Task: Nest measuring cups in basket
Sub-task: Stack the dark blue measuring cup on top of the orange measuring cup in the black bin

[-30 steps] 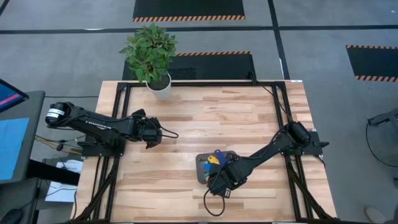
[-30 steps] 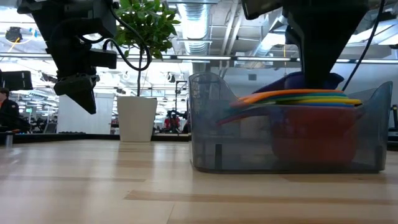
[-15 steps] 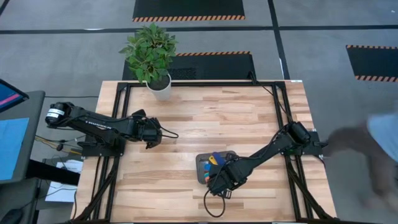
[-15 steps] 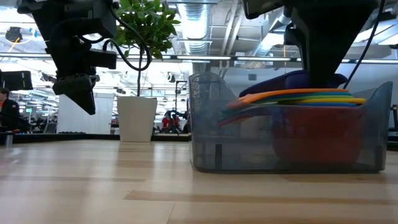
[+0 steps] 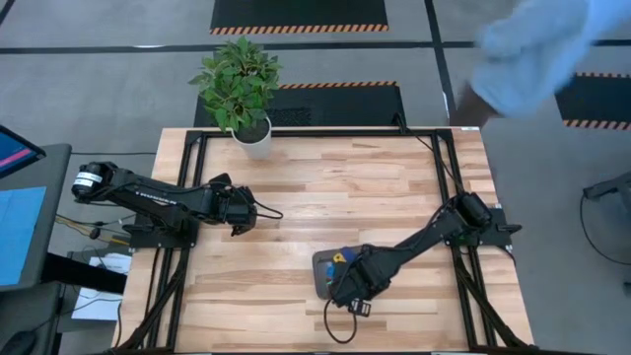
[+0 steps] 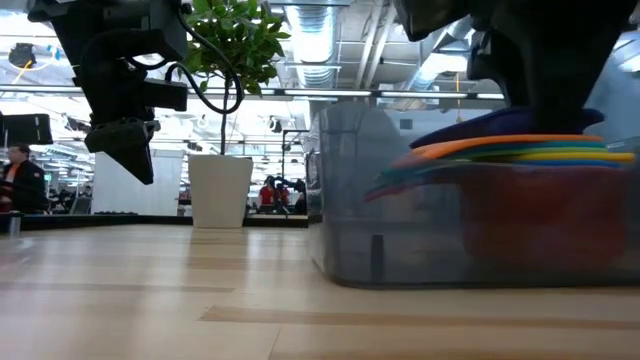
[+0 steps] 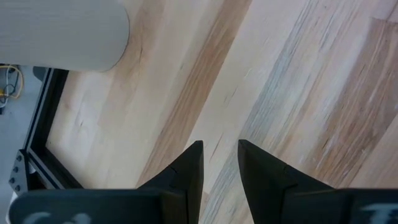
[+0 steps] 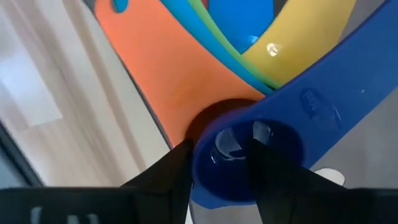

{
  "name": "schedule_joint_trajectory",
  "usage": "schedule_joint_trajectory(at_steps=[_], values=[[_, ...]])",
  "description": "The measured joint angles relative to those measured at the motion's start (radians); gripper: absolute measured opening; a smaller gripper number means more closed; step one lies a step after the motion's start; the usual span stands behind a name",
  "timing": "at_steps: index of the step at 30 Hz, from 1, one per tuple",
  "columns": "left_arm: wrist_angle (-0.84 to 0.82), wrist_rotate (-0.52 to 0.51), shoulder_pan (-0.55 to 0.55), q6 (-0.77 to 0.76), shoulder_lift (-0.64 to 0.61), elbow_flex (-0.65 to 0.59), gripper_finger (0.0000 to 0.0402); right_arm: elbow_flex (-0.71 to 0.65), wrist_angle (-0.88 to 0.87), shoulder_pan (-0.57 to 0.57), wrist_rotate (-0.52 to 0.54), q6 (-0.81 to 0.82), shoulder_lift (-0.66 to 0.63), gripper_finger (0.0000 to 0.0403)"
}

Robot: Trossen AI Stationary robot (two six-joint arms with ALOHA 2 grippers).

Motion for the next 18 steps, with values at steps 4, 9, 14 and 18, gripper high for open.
schedule_joint_trajectory(at_steps=[4, 9, 14, 18], values=[[0.000, 0.000, 0.000, 0.000, 0.000, 0.000, 0.0092, 0.002, -0.003, -0.019, -0.059, -0.003, -0.002, 0.0175], [0.000, 0.000, 0.000, 0.000, 0.000, 0.000, 0.0092, 0.040, -0.014, -0.031, -0.071, -0.038, -0.003, 0.0167], [0.000, -0.001, 0.000, 0.000, 0.000, 0.000, 0.0092, 0.082, -0.017, -0.026, -0.066, -0.047, -0.004, 0.0156], [0.000, -0.001, 0.000, 0.000, 0.000, 0.000, 0.0092, 0.095, -0.037, -0.013, -0.059, -0.048, -0.004, 0.0150]])
